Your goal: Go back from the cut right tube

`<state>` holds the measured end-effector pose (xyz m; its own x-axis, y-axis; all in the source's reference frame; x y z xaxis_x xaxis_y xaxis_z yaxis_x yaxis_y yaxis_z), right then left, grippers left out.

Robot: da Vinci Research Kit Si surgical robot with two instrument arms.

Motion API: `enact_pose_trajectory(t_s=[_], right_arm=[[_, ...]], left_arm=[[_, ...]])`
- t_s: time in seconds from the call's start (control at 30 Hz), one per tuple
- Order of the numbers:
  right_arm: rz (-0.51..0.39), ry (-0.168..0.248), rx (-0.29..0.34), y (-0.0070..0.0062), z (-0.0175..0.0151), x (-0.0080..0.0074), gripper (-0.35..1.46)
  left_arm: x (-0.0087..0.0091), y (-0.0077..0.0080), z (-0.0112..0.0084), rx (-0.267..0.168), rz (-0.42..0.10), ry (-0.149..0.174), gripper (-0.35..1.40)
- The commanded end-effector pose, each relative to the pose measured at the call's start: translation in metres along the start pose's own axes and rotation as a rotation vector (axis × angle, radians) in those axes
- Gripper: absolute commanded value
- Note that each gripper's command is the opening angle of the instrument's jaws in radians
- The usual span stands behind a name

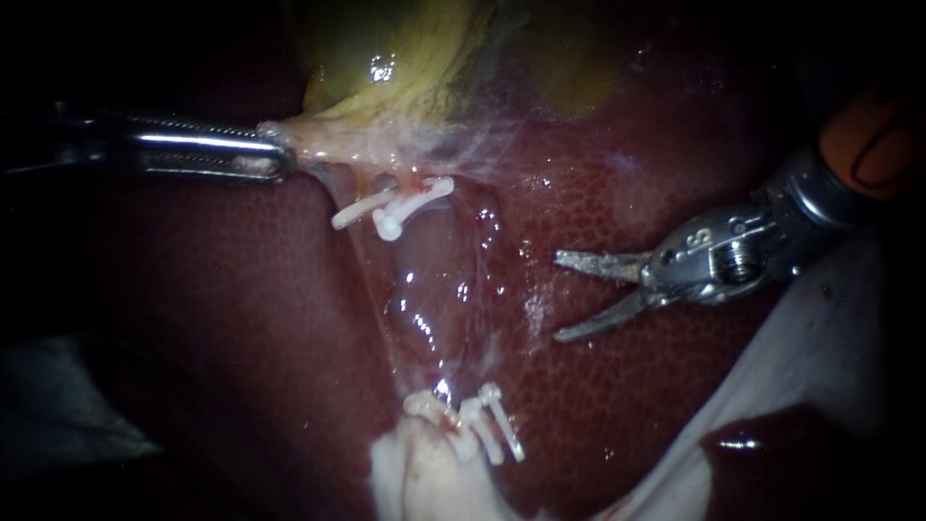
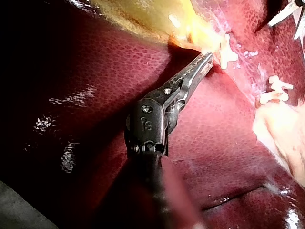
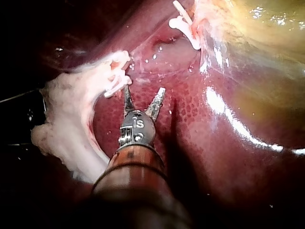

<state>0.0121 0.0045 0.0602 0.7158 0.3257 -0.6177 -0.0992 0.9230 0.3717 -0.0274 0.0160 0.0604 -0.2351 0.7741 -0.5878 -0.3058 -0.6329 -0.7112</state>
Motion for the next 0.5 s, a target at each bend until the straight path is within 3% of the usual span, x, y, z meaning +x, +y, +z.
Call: enact_pose_trajectory(t_s=[0.03,0.23,0.5], right_arm=[[0.002,0.002,0.004,0.0000,0.0000,0.0000,1.45],[0.001,0.002,0.004,0.0000,-0.0002,-0.0002,1.45],[0.003,0.002,0.007,0.0003,-0.0008,-0.0003,1.45]], left_arm=[[-0.0001,-0.0001,0.0001,0.001,0.001,0.000,-0.35],[-0.0019,-0.0011,0.0020,0.015,0.012,0.004,-0.35],[-0.0046,-0.0030,0.0067,0.008,0.006,-0.030,-0.35]])
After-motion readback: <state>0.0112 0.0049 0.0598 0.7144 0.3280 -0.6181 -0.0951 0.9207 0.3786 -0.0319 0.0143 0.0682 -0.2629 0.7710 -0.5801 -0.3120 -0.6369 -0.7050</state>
